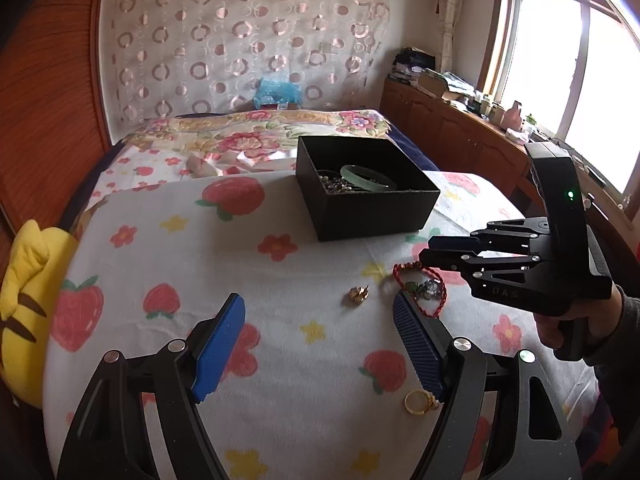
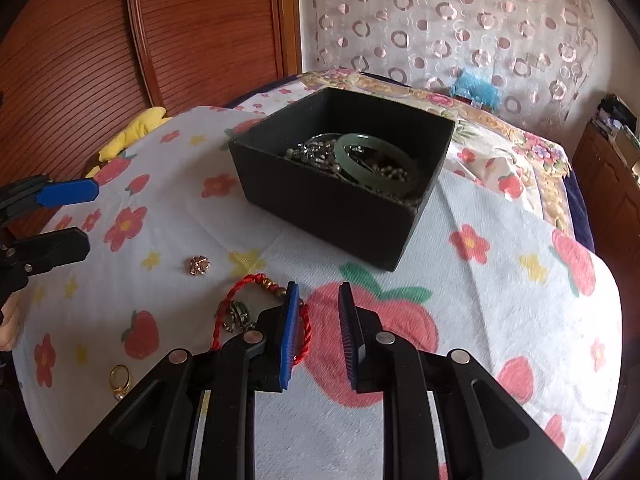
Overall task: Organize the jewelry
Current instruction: 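Grasp the red string bracelet with the right tool and lift it, then close the left tool on the gold ring while the right tool holds the red bracelet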
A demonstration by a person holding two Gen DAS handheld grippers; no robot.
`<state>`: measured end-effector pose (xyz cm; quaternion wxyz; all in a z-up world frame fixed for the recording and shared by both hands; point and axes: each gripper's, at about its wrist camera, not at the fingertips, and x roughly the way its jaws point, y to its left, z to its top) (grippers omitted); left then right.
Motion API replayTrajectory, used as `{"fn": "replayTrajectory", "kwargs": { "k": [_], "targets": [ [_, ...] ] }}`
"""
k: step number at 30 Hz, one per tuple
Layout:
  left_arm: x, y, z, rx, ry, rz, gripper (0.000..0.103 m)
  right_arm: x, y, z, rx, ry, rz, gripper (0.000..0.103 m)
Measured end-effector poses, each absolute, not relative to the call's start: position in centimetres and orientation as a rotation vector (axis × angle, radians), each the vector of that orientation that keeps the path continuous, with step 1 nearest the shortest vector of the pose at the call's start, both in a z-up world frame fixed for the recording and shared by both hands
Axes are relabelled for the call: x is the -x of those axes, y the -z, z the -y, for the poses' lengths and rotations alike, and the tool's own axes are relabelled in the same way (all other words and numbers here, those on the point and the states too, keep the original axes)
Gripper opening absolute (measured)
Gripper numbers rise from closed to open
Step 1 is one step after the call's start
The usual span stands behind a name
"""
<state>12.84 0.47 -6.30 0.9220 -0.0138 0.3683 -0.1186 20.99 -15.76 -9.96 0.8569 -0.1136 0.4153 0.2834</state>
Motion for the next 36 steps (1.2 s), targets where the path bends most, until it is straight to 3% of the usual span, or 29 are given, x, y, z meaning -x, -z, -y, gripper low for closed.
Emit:
{"fn": "replayTrajectory", "kwargs": {
  "k": [10,11,17,28,36],
  "targets": [
    [-11.9,6.5,-0.7,0.036,0.24,-0.759,0.073,-20.7,10.6,14.5,0.298,-0.608,-0.903,0.022],
    [-11.7,6.5,-0.6,0.034,0.24,-0.759,0.073,-20.7,10.6,14.4,0.303,-0.608,-0.903,0.011],
    [-11.1,6.7,-0.2,0.041,0.248,-0.761,0.073,-19.5,10.3,15.3,0.297,-0.597,-0.883,0.007],
    [-9.0,7.9,2.3,0.01,0.286,-0.795,0.073,-15.2,5.8,18.3,0.19,-0.55,-0.744,0.007],
    [-8.7,8.2,3.0,-0.036,0.355,-0.82,0.073,-14.2,6.2,18.9,0.12,-0.549,-0.758,0.007]
  ]
}}
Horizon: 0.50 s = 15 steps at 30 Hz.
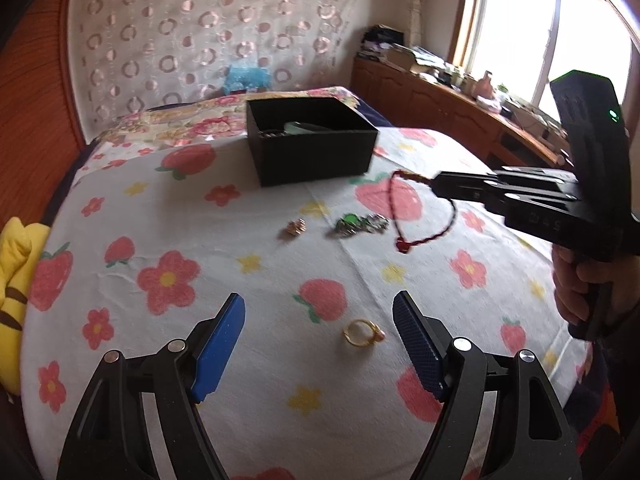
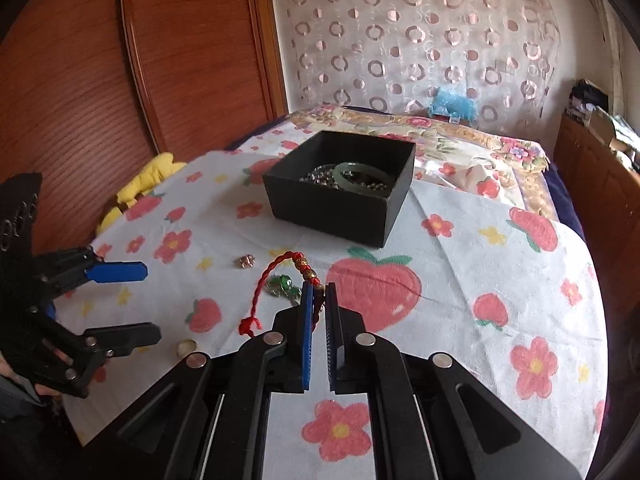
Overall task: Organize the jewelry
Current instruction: 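Close the left tool on the gold ring while the right tool holds the red bracelet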
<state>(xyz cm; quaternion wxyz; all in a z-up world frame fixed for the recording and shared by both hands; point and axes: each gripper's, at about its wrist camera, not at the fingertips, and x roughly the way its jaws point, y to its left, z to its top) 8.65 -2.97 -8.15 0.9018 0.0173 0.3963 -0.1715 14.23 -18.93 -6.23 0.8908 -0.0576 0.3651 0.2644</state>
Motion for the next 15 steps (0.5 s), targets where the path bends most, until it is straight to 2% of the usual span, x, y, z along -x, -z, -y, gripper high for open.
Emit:
{"fn": "replayTrajectory", "kwargs": {
  "k": [11,15],
  "targets": [
    [-8.3,10.1,5.4,-0.111,0.426,-0.881,0.04,-14.1,6.9,19.2,0.126,-0.539,-0.773,0.007],
    [-8.5,10.7,5.8,-0.118,0.436,-0.895,0.033,-13.8,6.7,19.5,0.12,-0.539,-0.77,0.007]
  ]
}}
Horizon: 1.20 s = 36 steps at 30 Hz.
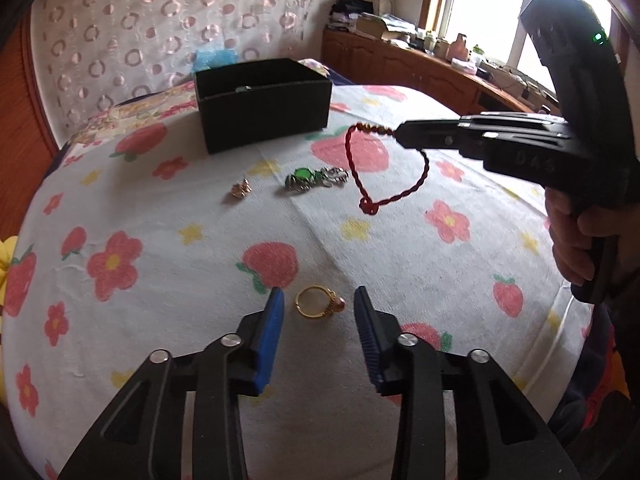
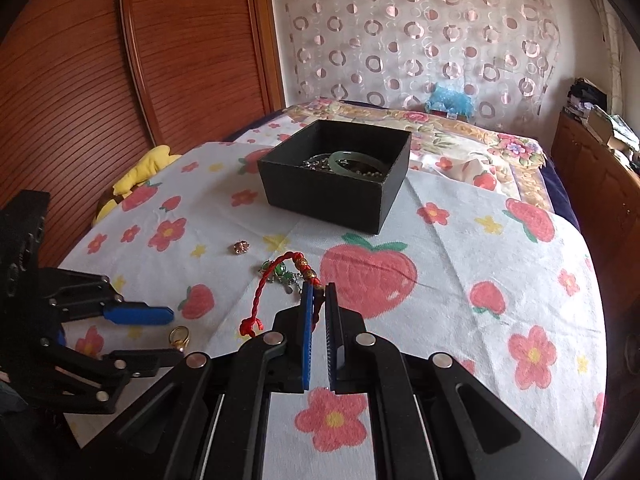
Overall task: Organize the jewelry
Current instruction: 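Close the left tool on the gold ring while the right tool holds the red bracelet, then carry the ring and red bracelet over the box and open both tools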
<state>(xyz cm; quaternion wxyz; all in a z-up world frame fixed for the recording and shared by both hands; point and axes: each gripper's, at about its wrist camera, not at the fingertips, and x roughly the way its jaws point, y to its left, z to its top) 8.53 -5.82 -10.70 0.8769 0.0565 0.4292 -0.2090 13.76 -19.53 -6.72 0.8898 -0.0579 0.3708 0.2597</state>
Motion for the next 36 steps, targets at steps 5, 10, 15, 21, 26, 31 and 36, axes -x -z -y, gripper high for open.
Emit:
{"fn": "replayTrajectory", "kwargs": {
  "k": [5,10,15,21,26,31,36],
  "targets": [
    [-8.4,10.8,6.1,-0.139,0.442,-0.887,0.025,-13.8,7.1,19.6,0.116,-0.54,-0.785,0.007],
    [-8.3,10.7,6.0,-0.135,0.439,-0.881,0.023,-14.1,7.5,19.7,0.109,-0.535,-0.795,0.007],
    [-8.9,9.5,5.7,-0.132,0.422,-0.847,0.023,-14.4,7.1,19.8,0.111,-0.531,-0.78,0.007],
    [-10.3,7.6,5.3,-0.125,0.403,-0.796,0.023,-15.7,5.3,19.7,0.116,-0.523,-0.745,0.007],
    [-12.0,5.7,4.7,-0.115,0.386,-0.759,0.023,-17.9,3.5,19.5,0.113,-0.51,-0.715,0.007],
    [-13.5,4.1,4.1,-0.132,0.368,-0.723,0.023,-20.7,2.6,19.0,0.105,-0.487,-0.705,0.007],
    [-14.9,3.1,3.5,-0.134,0.345,-0.699,0.023,-23.0,2.4,18.5,0.081,-0.474,-0.703,0.007]
  ]
}}
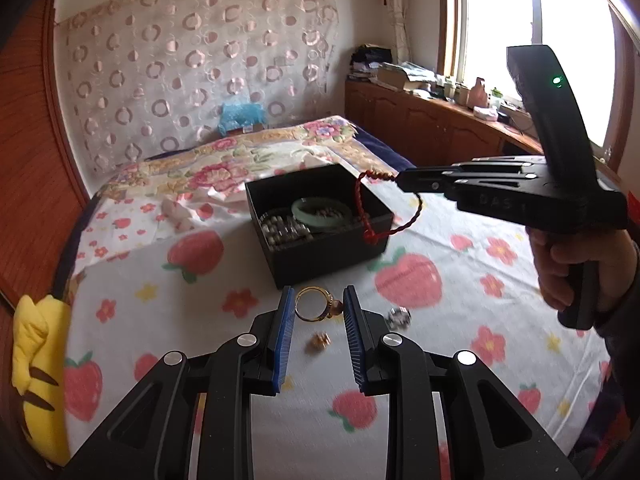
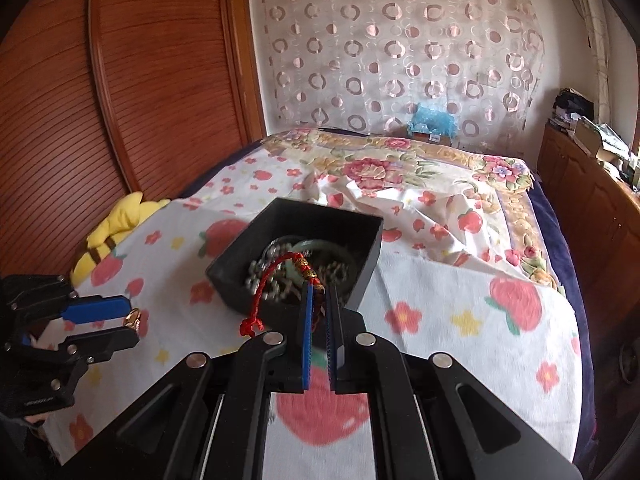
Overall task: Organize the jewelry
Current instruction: 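Carry the ring and red bracelet over the box and open both tools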
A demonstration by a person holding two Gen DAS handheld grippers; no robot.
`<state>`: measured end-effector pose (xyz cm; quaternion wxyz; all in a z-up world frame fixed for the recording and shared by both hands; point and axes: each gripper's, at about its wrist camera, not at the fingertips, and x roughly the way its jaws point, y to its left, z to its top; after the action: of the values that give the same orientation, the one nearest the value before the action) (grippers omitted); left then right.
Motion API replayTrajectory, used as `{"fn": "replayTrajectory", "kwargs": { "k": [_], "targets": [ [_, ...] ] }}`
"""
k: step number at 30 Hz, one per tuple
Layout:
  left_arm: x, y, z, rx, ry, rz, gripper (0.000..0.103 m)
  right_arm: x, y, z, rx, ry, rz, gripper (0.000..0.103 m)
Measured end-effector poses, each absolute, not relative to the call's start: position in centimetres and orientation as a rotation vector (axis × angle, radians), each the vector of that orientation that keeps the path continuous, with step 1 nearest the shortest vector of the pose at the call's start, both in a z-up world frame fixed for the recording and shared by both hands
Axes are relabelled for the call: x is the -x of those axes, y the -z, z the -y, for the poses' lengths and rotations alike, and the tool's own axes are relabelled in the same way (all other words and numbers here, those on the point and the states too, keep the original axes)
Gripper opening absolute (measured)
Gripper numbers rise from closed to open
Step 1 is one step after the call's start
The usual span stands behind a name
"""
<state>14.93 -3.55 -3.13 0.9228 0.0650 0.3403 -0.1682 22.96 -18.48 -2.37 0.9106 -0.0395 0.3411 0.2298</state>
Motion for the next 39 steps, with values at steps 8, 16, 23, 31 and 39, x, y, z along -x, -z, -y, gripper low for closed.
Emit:
{"fn": "replayTrajectory", "kwargs": {
  "k": [8,16,23,31,39],
  "targets": [
    [-17.1,2.7,3.7,-0.153,0.334,-0.699,0.023,-26.8,3.0,18.3,0.057,-0.425,-0.734,0.007],
    [-19.6,2.7,3.5,-0.17,0.302,-0.714,0.023,-28.1,4.1,18.5,0.032,-0.43,-0.752,0.009],
    [-21.5,3.6,4.2,-0.177,0.295,-0.728,0.023,-27.7,4.6,17.7,0.062,-0.451,-0.76,0.016],
    [-24.1,4.4,5.2,-0.162,0.287,-0.74,0.023,-26.9,4.5,18.7,0.067,-0.444,-0.749,0.027],
    [-25.2,4.1,5.5,-0.149,0.276,-0.733,0.023,-25.7,3.9,20.0,0.054,-0.443,-0.731,0.027]
  ]
}}
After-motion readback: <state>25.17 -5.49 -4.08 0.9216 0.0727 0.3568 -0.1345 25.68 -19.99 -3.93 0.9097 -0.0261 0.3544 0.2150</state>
